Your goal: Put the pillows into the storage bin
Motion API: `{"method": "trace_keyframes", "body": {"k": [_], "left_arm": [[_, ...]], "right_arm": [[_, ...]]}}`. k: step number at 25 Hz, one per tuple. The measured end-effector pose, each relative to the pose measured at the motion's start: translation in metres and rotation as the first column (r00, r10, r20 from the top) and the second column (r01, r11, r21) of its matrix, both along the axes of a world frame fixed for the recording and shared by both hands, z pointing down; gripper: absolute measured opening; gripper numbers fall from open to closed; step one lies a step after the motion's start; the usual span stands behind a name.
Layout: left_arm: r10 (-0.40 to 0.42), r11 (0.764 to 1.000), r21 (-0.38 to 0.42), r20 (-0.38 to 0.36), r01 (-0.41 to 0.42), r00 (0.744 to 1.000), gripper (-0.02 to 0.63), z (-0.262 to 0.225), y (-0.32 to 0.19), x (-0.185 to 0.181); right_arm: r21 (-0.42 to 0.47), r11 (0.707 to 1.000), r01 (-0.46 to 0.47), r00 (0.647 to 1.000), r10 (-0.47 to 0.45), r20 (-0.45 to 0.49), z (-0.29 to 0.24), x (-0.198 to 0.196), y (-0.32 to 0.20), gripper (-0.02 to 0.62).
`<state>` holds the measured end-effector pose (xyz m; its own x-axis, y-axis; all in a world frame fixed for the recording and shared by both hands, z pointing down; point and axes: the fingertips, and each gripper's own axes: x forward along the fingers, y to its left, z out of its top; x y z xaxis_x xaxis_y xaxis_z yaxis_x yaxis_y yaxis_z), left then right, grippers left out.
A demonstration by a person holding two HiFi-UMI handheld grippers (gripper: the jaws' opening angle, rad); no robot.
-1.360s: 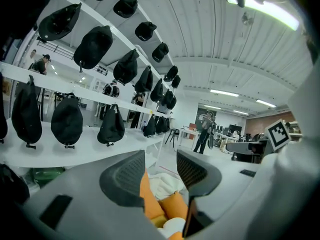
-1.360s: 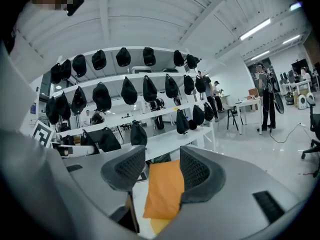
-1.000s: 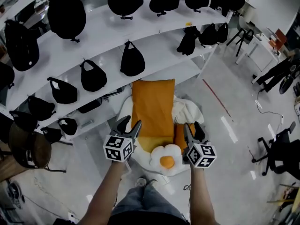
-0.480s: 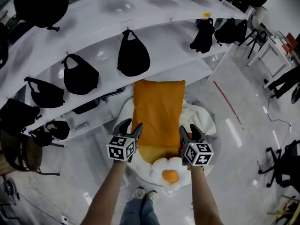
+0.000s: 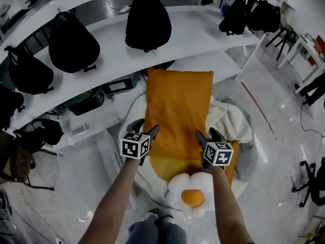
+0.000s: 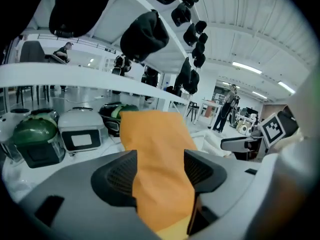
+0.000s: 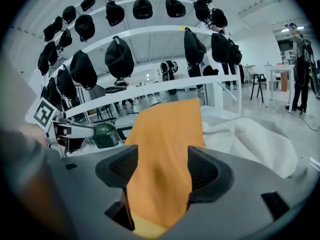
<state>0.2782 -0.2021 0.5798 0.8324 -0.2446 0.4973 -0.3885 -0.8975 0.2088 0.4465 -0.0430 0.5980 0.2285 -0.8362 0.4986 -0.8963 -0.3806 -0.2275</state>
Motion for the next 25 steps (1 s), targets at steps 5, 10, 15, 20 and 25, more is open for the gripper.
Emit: {"method": "trace_keyframes", "body": {"k": [5, 10, 15, 20, 25], "left_arm": [[0.008, 0.999, -0.031, 0.051, -0.006, 0.999, 0.3, 0.103, -0.004, 0.009], [-0.032, 0.998, -0.045, 0.056, 0.035, 0.998, 0.319, 0.16, -0.024, 0.014], [0.006, 0.998, -0.055, 0.106, 0.0, 0.994, 0.295, 0.193, -0.028, 0.036], [0.019, 0.997, -0.071, 0.12, -0.011, 0.993, 0.111, 0.18, -0.023, 0.036], [0.011, 0.996, -0.084, 0.039, -0.007, 0.999, 0.039, 0.128, -0.014, 0.032]], "right_arm": [[-0.064, 0.998, 0.027, 1.0, -0.027, 0.007, 0.098, 0.011, -0.015, 0.383], [-0.119, 0.992, 0.039, 0.999, -0.04, -0.008, 0.155, 0.027, -0.027, 0.44], [-0.136, 0.99, 0.046, 0.999, -0.042, 0.033, 0.173, 0.029, -0.043, 0.401], [-0.179, 0.983, 0.035, 0.999, -0.032, 0.018, 0.161, 0.022, -0.043, 0.202], [-0.108, 0.994, 0.002, 1.0, -0.003, -0.011, 0.117, 0.013, -0.039, 0.069]]}}
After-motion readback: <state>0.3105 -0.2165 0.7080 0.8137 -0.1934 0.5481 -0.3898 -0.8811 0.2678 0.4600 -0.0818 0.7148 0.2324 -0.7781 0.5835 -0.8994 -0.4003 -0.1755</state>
